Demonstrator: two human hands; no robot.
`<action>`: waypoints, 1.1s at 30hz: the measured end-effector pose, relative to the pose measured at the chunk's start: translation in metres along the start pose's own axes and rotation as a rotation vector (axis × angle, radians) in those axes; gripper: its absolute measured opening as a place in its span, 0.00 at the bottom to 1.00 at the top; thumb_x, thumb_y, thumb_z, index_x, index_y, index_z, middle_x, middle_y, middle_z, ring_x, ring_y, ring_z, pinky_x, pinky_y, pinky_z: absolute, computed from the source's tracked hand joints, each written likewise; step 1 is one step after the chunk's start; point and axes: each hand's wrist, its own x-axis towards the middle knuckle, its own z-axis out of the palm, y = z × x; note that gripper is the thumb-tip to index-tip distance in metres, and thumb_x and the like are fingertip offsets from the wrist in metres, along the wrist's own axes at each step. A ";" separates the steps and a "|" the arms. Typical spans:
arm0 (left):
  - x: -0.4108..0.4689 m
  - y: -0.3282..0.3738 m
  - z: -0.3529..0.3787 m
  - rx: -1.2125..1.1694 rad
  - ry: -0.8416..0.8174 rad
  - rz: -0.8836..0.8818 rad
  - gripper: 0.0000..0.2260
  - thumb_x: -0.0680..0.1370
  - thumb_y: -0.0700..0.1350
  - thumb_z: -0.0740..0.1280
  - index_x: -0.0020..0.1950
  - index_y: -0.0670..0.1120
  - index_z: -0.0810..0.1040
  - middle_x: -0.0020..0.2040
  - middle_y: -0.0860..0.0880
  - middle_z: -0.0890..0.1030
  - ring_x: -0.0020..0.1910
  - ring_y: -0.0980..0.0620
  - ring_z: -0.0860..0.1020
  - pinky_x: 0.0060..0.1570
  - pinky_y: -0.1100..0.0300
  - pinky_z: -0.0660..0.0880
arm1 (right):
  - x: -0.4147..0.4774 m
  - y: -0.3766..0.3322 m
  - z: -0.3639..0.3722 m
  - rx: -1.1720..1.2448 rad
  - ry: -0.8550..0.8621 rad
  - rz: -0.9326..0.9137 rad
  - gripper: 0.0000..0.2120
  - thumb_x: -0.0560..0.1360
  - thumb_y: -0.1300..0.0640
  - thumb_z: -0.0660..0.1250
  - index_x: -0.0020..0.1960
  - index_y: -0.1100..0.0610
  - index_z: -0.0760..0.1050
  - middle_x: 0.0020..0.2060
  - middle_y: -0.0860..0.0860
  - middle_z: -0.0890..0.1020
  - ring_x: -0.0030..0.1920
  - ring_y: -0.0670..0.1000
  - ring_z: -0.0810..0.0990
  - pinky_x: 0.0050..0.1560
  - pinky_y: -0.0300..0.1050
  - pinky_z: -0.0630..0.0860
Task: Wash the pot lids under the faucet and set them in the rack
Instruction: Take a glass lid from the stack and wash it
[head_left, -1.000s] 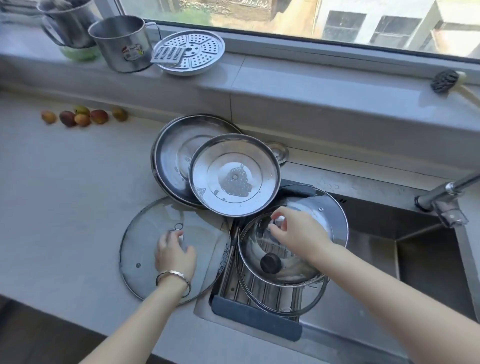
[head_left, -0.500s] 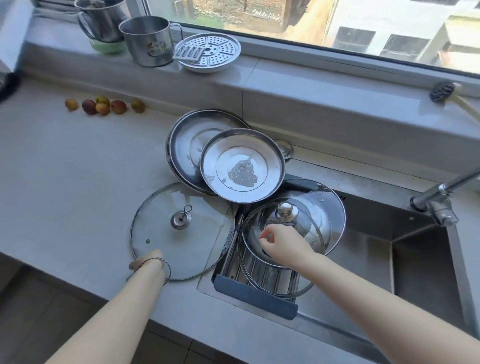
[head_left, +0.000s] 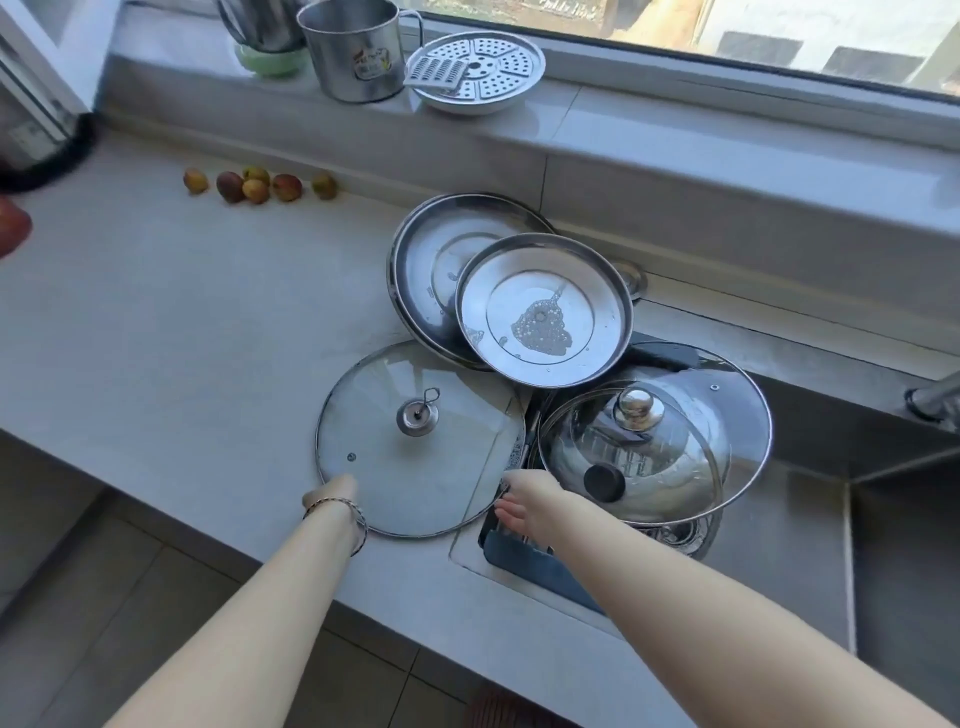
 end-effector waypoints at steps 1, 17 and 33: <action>-0.002 -0.001 -0.001 0.022 0.003 0.010 0.23 0.74 0.38 0.60 0.70 0.39 0.64 0.67 0.40 0.72 0.62 0.42 0.75 0.60 0.51 0.71 | 0.005 0.002 0.002 0.046 0.022 0.010 0.13 0.78 0.61 0.59 0.61 0.64 0.69 0.44 0.56 0.76 0.44 0.51 0.76 0.34 0.38 0.74; -0.021 -0.003 -0.071 -0.139 -0.111 -0.147 0.17 0.78 0.56 0.51 0.45 0.41 0.65 0.33 0.40 0.78 0.14 0.46 0.74 0.17 0.59 0.74 | -0.046 0.024 -0.018 -0.074 -0.348 -0.127 0.12 0.75 0.73 0.58 0.47 0.57 0.68 0.39 0.56 0.83 0.35 0.52 0.84 0.38 0.40 0.79; -0.191 -0.001 0.030 -0.348 -0.560 0.009 0.34 0.71 0.69 0.57 0.62 0.41 0.70 0.26 0.47 0.82 0.23 0.55 0.81 0.19 0.66 0.75 | -0.109 -0.017 -0.203 -0.036 -0.427 -0.412 0.19 0.75 0.75 0.58 0.62 0.60 0.67 0.41 0.59 0.85 0.39 0.53 0.85 0.37 0.40 0.81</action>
